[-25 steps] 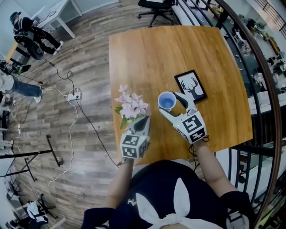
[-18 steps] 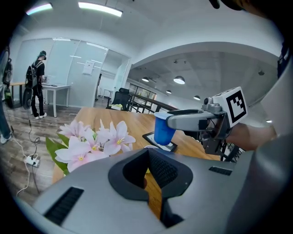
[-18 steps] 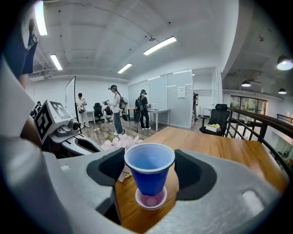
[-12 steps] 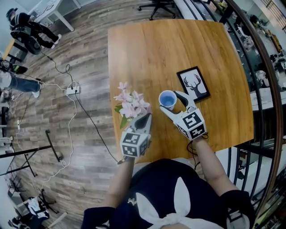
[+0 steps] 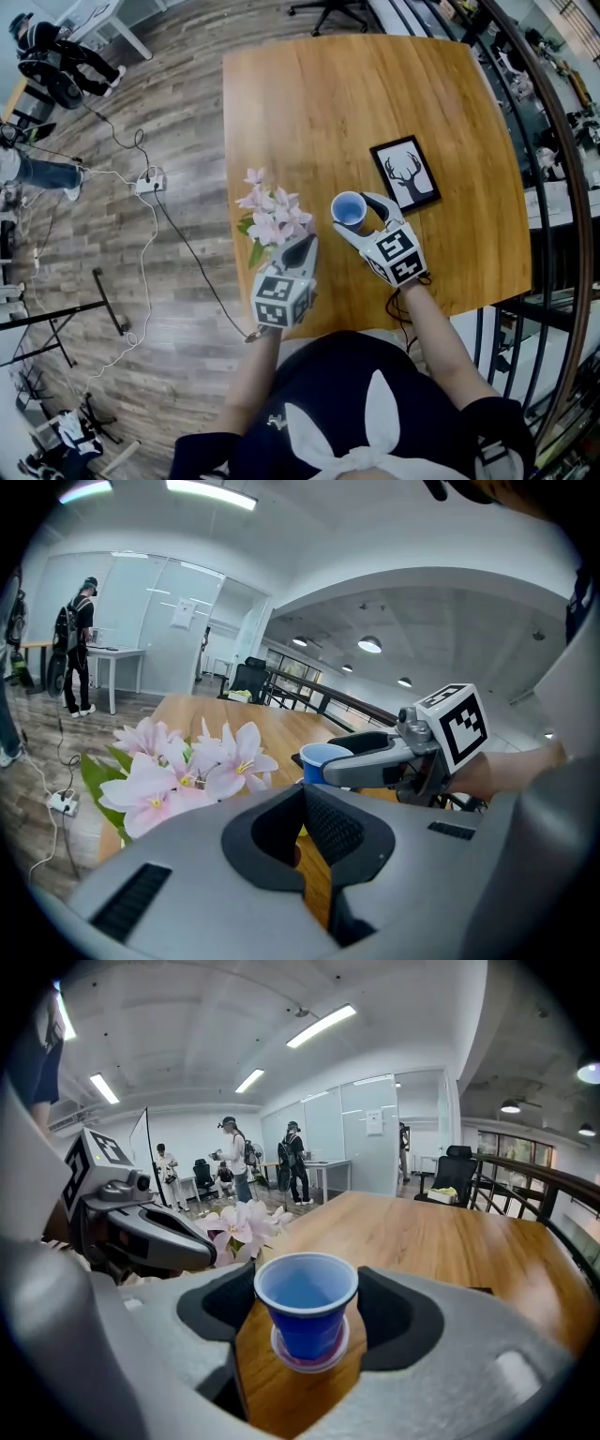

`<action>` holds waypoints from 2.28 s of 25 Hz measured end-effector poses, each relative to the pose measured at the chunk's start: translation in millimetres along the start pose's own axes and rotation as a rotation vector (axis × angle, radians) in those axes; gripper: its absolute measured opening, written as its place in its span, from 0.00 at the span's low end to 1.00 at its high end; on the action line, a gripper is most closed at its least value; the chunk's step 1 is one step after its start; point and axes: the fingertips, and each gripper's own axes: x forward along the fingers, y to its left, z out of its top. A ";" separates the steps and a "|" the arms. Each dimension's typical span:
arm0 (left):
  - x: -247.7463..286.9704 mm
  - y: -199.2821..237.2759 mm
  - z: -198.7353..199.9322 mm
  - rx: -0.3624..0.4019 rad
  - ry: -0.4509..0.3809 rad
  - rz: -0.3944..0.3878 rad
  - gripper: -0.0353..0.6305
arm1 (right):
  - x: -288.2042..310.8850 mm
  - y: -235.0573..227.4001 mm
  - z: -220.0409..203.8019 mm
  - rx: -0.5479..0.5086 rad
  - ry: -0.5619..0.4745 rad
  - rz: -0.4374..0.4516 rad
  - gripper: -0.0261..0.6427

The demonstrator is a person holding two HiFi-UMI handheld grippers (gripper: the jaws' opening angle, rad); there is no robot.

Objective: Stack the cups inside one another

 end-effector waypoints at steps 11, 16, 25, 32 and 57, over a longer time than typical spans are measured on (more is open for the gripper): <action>0.2 -0.2 -4.3 0.006 0.006 0.001 0.08 | 2.5 -0.5 -23.4 0.002 0.069 0.011 0.55; -1.6 -6.0 -3.5 0.010 0.017 -0.009 0.08 | -0.1 2.8 -27.7 -0.006 0.086 0.024 0.55; -3.6 -8.5 -2.0 0.015 0.010 -0.008 0.08 | -8.2 4.9 -31.3 -0.007 0.083 0.020 0.57; -7.0 -9.8 2.1 0.019 -0.016 0.000 0.08 | -22.9 9.6 -21.5 0.002 0.030 0.005 0.56; -49.4 -43.5 14.1 0.073 -0.079 -0.027 0.08 | -99.3 49.5 25.7 -0.050 -0.195 -0.109 0.04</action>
